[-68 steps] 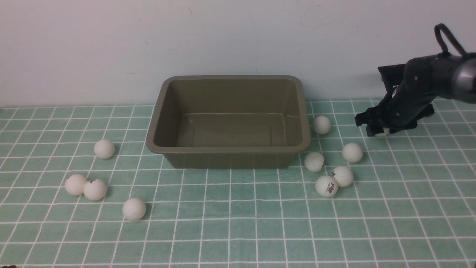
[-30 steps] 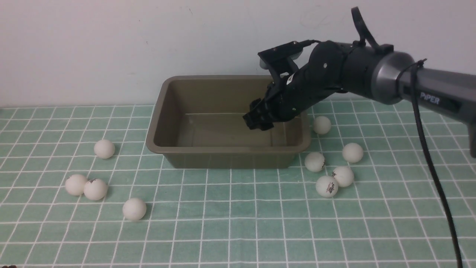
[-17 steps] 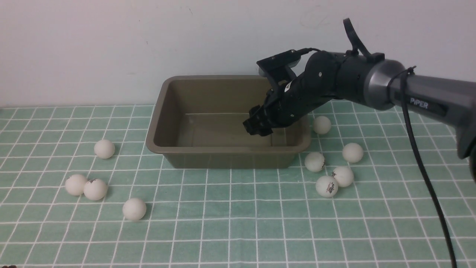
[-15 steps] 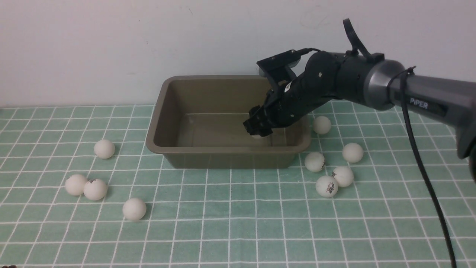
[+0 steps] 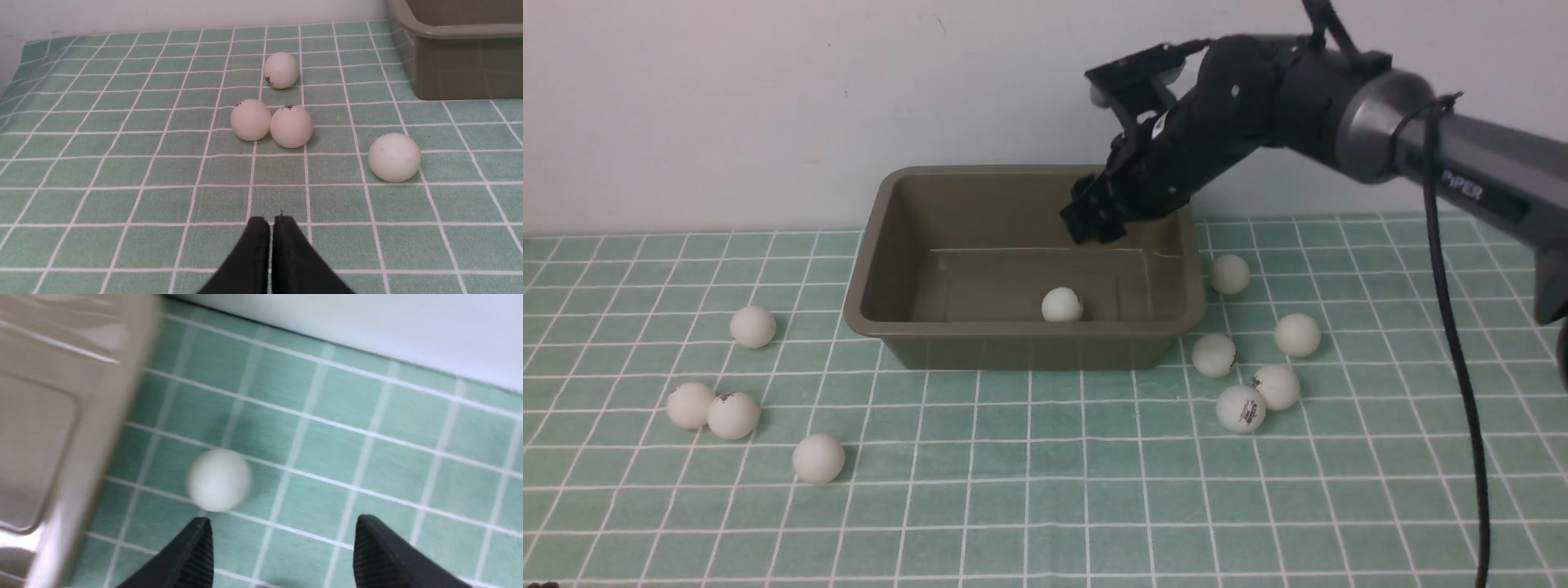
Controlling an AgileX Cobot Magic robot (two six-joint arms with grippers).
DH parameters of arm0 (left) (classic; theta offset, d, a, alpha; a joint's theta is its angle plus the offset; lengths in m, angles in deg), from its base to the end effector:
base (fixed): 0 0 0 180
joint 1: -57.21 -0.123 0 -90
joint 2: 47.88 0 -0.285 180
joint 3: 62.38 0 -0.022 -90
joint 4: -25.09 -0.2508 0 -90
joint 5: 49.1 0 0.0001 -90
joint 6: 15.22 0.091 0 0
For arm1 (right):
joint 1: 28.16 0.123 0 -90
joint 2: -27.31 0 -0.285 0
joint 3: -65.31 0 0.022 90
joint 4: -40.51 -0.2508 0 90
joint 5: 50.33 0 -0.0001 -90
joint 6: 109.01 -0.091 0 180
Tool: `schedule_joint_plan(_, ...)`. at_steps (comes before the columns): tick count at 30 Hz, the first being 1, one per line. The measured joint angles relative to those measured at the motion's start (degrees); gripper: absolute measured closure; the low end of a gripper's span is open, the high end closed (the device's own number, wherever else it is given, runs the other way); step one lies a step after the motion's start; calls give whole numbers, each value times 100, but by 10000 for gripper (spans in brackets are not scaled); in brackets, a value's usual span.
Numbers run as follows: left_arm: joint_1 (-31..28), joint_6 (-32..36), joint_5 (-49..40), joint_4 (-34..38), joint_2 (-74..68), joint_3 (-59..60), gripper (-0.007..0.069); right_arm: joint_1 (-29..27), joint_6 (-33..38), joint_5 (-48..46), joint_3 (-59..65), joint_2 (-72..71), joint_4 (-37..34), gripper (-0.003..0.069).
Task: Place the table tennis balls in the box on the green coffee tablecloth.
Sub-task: 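Release the ping pong ball into the bin and lift the gripper away, then reach for and grasp a ping pong ball on the table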
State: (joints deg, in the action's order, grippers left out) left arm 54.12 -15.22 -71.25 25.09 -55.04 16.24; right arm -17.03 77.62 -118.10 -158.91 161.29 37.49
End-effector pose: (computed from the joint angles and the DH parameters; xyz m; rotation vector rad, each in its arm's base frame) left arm 0.0522 0.0028 0.1708 -0.0508 1.8832 0.0370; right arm 0.4734 0.0977 0.2671 -0.4106 2.7195 0.0940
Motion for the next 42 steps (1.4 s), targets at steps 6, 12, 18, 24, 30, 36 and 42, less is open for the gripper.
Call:
schedule_joint_plan(6, 0, 0, 0, 0, 0, 0, 629, -404, 148, -4, 6, 29, -819, 239)
schedule_joint_plan(12, 0, 0, 0, 0, 0, 0, 629, -282, 216, 41, 6, 452, -1077, 239)
schedule_joint_plan(18, 0, 0, 0, 0, 0, 0, 629, -282, 216, 71, 12, 678, -1093, 239)
schedule_joint_plan(24, 0, 0, 0, 0, 0, 0, 629, -249, 261, 97, 12, 767, -1129, 239)
schedule_joint_plan(30, 0, 0, 0, 0, 0, 0, 629, -60, 367, 160, 12, 808, -1135, 239)
schedule_joint_plan(36, 0, 0, 0, 0, 0, 0, 629, 123, 362, 380, 12, 808, -874, 239)
schedule_joint_plan(42, 0, 0, 0, 0, 0, 0, 629, 123, 341, 417, 12, 808, -721, 239)
